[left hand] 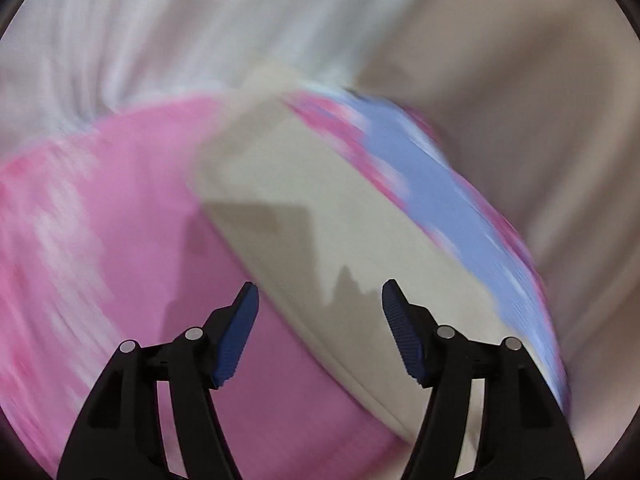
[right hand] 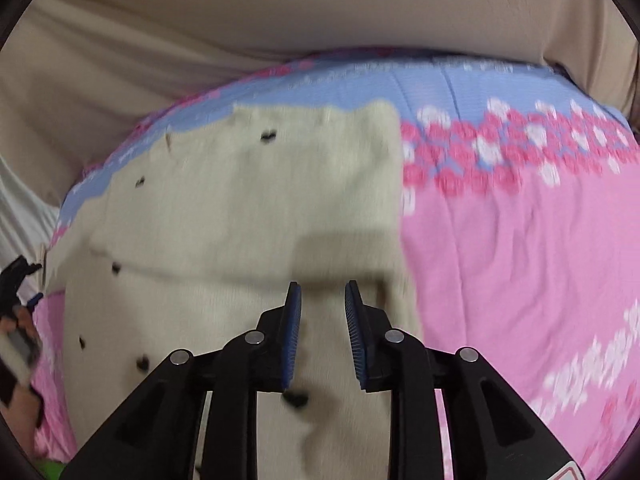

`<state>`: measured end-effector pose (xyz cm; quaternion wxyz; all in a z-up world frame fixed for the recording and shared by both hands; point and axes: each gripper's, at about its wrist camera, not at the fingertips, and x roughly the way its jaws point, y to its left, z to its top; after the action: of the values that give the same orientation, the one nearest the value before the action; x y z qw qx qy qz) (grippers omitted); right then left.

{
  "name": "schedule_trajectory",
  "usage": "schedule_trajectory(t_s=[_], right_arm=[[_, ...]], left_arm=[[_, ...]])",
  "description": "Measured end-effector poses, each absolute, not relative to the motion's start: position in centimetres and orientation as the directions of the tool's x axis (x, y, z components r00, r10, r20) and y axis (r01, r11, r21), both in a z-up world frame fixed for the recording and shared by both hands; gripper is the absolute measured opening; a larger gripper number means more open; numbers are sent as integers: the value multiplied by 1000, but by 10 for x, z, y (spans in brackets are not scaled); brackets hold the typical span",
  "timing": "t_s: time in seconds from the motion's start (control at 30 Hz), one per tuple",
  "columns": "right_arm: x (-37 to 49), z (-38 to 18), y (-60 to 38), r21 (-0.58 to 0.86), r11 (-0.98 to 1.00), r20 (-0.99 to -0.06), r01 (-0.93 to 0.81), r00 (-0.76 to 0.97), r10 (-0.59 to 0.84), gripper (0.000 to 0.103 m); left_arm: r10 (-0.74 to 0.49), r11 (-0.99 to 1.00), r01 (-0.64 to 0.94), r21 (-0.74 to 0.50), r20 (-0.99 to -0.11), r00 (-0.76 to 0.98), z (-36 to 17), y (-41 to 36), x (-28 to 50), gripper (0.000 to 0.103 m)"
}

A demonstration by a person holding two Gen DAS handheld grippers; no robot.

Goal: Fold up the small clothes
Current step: 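Fold the held sleeve across the sweater body with the left tool, then open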

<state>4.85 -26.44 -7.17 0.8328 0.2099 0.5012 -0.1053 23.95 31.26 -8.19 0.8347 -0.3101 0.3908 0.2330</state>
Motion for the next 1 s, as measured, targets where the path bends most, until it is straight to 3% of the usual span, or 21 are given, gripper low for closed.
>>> schedule_trajectory(t_s=[0.1, 0.17, 0.23, 0.3, 0.33, 0.53, 0.67, 0.8, 0.9, 1.0], right_arm=[[34, -79, -244, 232, 895, -903, 381, 426, 53, 23], [30, -79, -231, 208, 910, -914, 360, 404, 49, 25], [31, -73, -219, 185, 922, -916, 340, 399, 37, 30], [33, -66, -211, 171, 930, -914, 325, 405, 26, 33], [34, -62, -208, 164, 935, -912, 315, 409, 22, 34], [36, -51, -198, 153, 951, -906, 268, 423, 26, 38], [33, -52, -197, 190, 946, -900, 264, 431, 60, 38], [27, -50, -200, 223, 942, -886, 253, 455, 87, 38], [17, -49, -208, 253, 932, -872, 258, 479, 105, 38], [5, -52, -223, 283, 917, -861, 280, 496, 115, 39]], left_arm=[[287, 673, -708, -216, -806, 518, -87, 366, 262, 63], [307, 689, -710, -148, -828, 470, -98, 389, 285, 62], [316, 714, -695, -85, -847, 428, -109, 400, 308, 50], [291, 738, -670, -75, -861, 417, -116, 407, 324, 14], [268, 740, -665, -103, -861, 432, -115, 409, 327, 12], [169, 808, -516, -285, -727, 666, -52, 369, 313, 10], [-13, 882, -274, -384, -600, 800, 11, 288, 292, 10], [-268, 888, 2, -460, -513, 815, 51, 175, 265, 10], [-422, 859, 151, -490, -510, 750, 53, 95, 241, 11], [-507, 842, 236, -484, -564, 652, 29, 13, 218, 14]])
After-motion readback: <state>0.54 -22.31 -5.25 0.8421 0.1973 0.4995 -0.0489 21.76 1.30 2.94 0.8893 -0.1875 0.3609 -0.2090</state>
